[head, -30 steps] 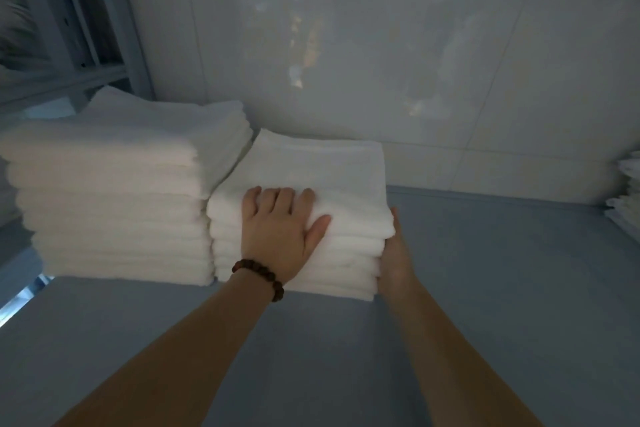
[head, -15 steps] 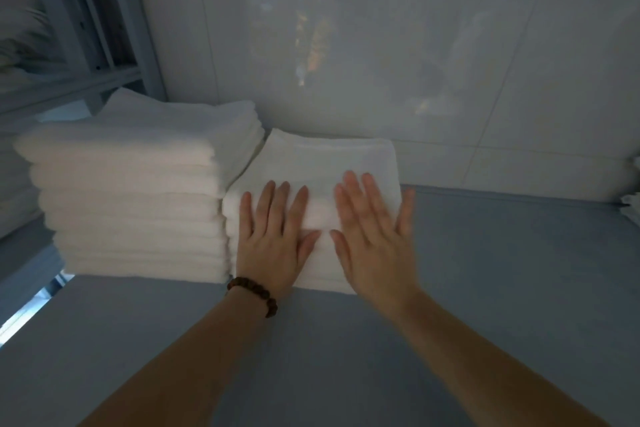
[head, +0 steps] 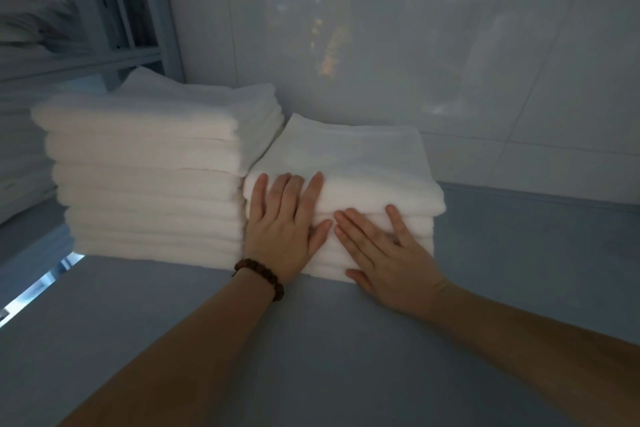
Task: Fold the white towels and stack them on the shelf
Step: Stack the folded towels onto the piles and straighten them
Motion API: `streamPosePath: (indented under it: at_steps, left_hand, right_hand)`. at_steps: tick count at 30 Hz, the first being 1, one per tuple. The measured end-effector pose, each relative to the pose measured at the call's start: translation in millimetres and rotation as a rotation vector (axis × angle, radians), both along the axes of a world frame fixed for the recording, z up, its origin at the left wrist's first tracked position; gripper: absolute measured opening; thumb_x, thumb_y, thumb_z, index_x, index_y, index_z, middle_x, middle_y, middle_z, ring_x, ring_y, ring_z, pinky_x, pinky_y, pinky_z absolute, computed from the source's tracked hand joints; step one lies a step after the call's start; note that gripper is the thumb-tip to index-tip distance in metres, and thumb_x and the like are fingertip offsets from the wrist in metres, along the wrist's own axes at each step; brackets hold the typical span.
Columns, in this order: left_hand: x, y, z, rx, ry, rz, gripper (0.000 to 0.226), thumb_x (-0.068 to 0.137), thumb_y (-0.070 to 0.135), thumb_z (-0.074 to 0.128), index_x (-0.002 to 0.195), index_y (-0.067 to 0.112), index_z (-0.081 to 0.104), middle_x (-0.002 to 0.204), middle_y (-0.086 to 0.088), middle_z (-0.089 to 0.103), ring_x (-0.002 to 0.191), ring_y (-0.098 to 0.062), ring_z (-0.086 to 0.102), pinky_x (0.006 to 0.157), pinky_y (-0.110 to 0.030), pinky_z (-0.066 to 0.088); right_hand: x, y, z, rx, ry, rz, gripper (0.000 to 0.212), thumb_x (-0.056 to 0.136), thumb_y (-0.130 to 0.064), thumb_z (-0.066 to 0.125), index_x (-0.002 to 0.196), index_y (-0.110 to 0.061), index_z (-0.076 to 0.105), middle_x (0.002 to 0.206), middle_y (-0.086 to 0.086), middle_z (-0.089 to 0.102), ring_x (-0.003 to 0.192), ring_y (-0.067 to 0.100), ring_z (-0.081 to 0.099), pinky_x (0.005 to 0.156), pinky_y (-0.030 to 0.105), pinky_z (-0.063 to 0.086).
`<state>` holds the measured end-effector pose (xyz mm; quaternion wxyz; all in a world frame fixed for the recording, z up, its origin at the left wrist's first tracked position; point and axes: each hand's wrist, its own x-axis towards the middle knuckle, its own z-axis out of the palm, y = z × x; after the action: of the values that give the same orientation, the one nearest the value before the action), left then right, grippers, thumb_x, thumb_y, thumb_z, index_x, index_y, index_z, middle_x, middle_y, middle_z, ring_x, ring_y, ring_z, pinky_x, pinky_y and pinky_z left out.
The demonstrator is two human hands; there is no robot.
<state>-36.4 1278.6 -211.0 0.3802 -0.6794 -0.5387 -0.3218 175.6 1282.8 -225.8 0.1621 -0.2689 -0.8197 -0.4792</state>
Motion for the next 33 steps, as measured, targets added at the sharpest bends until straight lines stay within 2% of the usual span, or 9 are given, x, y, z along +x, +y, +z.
streamPosePath:
  at_steps: [8,11,15,18,21,25,28,33]
  left_hand:
    - [3.8,-8.5,8.9,-0.09,-0.008,-0.022,0.058,0.093,0.045,0.039,0.14,0.011,0.039,0.126,-0.016,0.054,0.125,-0.034,0.043,0.113,-0.053,0.018]
    - [5.8,-20.5,14.0,-0.04,-0.061,-0.077,0.058,0.095,0.041,0.035,0.145,0.013,0.029,0.14,-0.018,0.042,0.138,-0.033,0.028,0.114,-0.056,0.011]
    - [-26.8,-35.5,9.0,0.038,-0.225,0.109,0.063,0.096,0.042,0.034,0.149,0.015,0.015,0.154,-0.017,0.017,0.143,-0.036,0.012,0.111,-0.064,0.004]
    - [-55.8,-35.9,5.4,-0.032,-0.455,0.284,0.064,0.096,0.046,0.028,0.15,0.018,0.008,0.155,-0.019,0.007,0.143,-0.041,0.006,0.106,-0.071,0.006]
    - [-64.7,-27.6,5.2,-0.131,-0.664,0.279,0.065,0.095,0.055,0.016,0.15,0.026,0.0,0.157,-0.015,0.001,0.142,-0.042,-0.004,0.103,-0.074,0.005]
    - [-63.7,-20.5,2.3,-0.213,-0.681,0.243,0.065,0.094,0.057,0.012,0.15,0.026,-0.001,0.157,-0.013,-0.003,0.142,-0.041,-0.009,0.102,-0.074,0.004]
    - [-69.8,-22.2,-0.3,-0.222,-0.671,0.234,0.065,0.094,0.058,0.01,0.15,0.027,-0.001,0.158,-0.011,-0.007,0.142,-0.039,-0.011,0.103,-0.074,0.003]
    - [-92.5,-20.7,-2.6,-0.174,-0.977,0.224,0.064,0.092,0.062,0.011,0.147,0.038,-0.009,0.157,-0.004,-0.017,0.142,-0.035,-0.017,0.103,-0.074,0.004]
  right_hand:
    - [-0.4,-3.3,11.7,-0.033,0.009,0.01,0.065,0.096,-0.044,0.037,0.148,-0.008,0.022,0.157,0.007,0.016,0.146,0.02,0.015,0.117,0.055,0.007]
    - [-3.7,-21.1,18.4,-0.046,0.147,0.057,0.066,0.095,-0.045,0.039,0.148,-0.009,0.021,0.158,0.006,0.014,0.146,0.02,0.015,0.115,0.059,0.008]
    - [-19.5,-25.3,38.8,-0.014,0.394,0.004,0.067,0.095,-0.041,0.043,0.148,-0.008,0.021,0.158,0.009,0.014,0.146,0.023,0.015,0.113,0.061,0.011]
    - [-65.3,-23.2,33.5,-0.015,0.27,0.115,0.061,0.096,-0.037,0.044,0.147,-0.009,0.024,0.157,0.006,0.017,0.145,0.02,0.016,0.115,0.058,0.01]
    - [-106.4,-15.0,24.3,0.01,0.11,0.128,0.059,0.097,-0.036,0.042,0.146,-0.008,0.026,0.156,0.003,0.016,0.144,0.018,0.018,0.116,0.056,0.008]
    - [-116.1,1.9,25.4,0.001,0.081,-0.024,0.067,0.095,-0.042,0.041,0.147,-0.005,0.019,0.156,0.006,0.011,0.145,0.021,0.016,0.114,0.059,0.005]
    - [-119.7,3.8,21.9,0.0,0.09,0.014,0.069,0.096,-0.042,0.039,0.148,-0.004,0.014,0.157,0.008,0.006,0.146,0.022,0.009,0.115,0.059,0.002]
    - [-128.4,7.4,21.9,-0.004,0.034,0.042,0.071,0.095,-0.046,0.039,0.149,-0.007,0.014,0.158,0.006,0.008,0.146,0.021,0.01,0.116,0.058,0.002]
